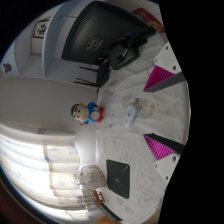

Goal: Arrange mouse

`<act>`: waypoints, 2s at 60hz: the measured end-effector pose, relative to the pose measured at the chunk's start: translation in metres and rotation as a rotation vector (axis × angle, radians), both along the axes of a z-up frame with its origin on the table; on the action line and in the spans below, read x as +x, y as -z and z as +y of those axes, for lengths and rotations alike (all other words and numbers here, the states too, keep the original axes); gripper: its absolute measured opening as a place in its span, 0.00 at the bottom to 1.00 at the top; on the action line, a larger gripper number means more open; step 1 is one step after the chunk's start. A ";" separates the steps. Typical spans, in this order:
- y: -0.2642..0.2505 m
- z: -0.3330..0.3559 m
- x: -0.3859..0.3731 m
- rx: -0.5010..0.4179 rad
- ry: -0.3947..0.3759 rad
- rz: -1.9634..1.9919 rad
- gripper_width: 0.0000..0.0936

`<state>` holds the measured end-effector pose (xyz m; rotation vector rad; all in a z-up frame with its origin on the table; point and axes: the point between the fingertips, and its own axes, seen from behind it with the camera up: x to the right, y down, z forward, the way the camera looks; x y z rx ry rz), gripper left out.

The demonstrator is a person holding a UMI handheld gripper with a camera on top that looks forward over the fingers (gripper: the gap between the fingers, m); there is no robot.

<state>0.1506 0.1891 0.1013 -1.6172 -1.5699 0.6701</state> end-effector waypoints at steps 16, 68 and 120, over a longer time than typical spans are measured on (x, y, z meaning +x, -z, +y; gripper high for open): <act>0.050 0.019 -0.050 -0.044 -0.039 0.022 0.91; 0.116 0.052 -0.204 -0.073 -0.105 -0.040 0.90; -0.057 -0.066 -0.253 -0.130 -0.136 0.077 0.41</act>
